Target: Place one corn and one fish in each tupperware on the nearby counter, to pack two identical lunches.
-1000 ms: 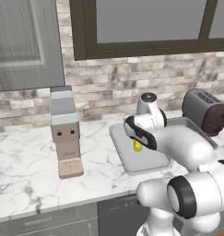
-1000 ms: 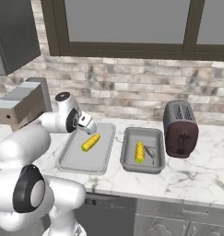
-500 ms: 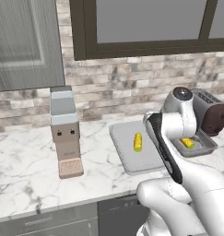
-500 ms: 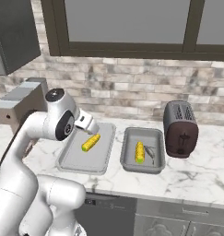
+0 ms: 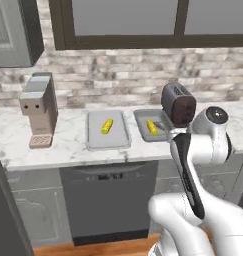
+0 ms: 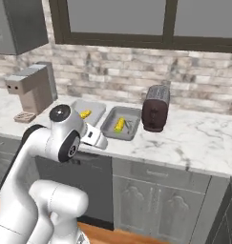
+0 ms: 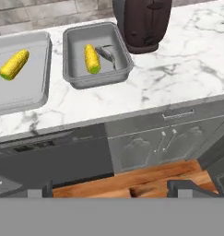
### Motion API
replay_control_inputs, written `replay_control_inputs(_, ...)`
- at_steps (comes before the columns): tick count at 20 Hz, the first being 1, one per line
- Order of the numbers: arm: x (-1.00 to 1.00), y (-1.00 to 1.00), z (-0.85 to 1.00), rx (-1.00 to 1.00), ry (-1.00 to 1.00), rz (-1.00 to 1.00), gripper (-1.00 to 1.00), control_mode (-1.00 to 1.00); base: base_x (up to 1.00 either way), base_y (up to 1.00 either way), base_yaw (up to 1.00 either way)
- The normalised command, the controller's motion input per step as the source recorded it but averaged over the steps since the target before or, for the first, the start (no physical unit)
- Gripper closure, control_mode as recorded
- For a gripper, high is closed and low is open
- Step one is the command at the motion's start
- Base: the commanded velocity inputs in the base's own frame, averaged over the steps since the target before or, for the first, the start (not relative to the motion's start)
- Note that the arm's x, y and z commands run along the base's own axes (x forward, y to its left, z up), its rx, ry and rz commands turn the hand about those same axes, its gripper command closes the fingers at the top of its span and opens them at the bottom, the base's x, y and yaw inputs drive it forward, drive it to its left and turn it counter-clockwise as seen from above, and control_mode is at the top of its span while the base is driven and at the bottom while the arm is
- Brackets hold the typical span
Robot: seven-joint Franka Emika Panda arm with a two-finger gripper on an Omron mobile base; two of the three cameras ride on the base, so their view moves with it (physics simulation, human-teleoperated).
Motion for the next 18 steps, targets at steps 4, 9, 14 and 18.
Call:
replay_control_inputs(4,0.0,0.0,0.0,0.0,0.0,0.0,-1.0,1.0,-1.0,-0.55,0.58)
replay_control_inputs(9,0.0,0.0,0.0,0.0,0.0,0.0,-1.0,1.0,-1.0,-0.45,0.61)
replay_control_inputs(14,0.0,0.0,0.0,0.0,0.0,0.0,-1.0,1.0,-1.0,-0.58,0.54)
replay_control_inputs(18,0.0,0.0,0.0,0.0,0.0,0.0,-1.0,1.0,-1.0,-0.09,0.42)
